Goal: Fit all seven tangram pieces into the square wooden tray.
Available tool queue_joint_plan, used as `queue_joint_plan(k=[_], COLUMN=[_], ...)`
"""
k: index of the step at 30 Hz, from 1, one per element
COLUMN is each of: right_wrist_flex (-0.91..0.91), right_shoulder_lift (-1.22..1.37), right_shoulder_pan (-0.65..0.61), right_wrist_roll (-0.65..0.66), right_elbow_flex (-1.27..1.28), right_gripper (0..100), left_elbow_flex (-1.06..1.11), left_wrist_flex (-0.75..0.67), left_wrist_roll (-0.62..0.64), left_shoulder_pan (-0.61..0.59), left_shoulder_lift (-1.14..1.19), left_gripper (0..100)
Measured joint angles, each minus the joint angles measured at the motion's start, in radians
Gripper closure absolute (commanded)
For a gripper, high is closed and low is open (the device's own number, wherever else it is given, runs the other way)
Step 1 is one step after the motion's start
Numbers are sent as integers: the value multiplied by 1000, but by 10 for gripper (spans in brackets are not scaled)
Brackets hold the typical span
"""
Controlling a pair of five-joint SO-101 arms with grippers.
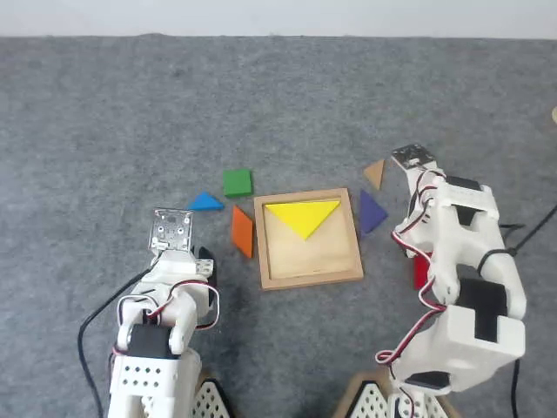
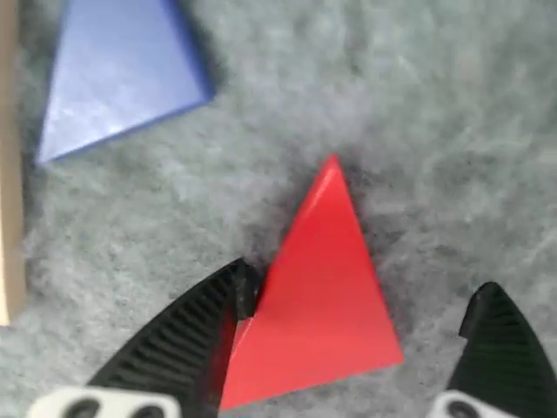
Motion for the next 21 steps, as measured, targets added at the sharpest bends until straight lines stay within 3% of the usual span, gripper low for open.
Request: queue_joint_plan(k=[14,21], right_wrist_flex=[54,54], right_shoulder_lift=[-2,-5], right_shoulder_pan=[20,23], right_wrist_roll=[-157,-160], right_elbow_flex=[15,26], right_gripper=[639,839], left_elbow_flex=[0,0], left_wrist_flex=[0,0], left_wrist_roll=[0,0], left_shoulder_pan=[0,0], left_shoulder_lift=[0,0], left_gripper=[946,946])
